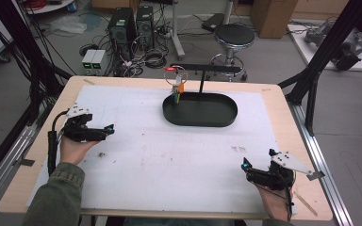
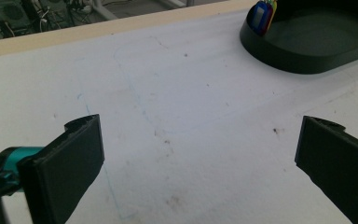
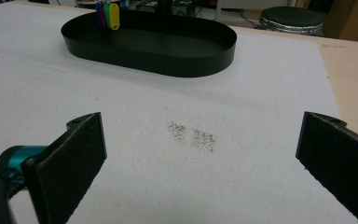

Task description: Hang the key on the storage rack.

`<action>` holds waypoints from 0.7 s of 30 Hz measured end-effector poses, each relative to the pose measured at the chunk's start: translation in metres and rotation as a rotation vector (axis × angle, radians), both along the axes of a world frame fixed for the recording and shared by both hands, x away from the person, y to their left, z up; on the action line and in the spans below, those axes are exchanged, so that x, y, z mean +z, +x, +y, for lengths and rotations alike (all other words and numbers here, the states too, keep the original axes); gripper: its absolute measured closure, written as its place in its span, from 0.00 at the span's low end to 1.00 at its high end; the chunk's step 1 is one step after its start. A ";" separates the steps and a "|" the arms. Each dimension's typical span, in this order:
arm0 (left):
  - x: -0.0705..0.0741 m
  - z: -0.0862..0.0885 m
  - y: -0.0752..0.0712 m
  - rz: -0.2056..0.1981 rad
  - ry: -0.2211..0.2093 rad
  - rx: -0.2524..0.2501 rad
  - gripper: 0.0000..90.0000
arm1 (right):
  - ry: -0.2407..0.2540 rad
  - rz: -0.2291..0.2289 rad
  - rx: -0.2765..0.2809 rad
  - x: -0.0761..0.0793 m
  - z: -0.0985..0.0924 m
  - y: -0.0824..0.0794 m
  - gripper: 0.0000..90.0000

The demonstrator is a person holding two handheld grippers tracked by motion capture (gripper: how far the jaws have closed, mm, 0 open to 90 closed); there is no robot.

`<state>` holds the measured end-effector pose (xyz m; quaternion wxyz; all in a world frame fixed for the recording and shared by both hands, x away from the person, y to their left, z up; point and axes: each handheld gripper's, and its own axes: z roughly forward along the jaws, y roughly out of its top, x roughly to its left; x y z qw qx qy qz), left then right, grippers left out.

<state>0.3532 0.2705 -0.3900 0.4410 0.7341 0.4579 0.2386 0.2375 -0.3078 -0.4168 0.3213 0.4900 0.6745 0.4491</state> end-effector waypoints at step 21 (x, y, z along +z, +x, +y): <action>-0.019 0.030 -0.048 -0.064 -0.054 0.120 0.02 | -0.001 0.006 0.002 0.000 0.002 0.001 0.01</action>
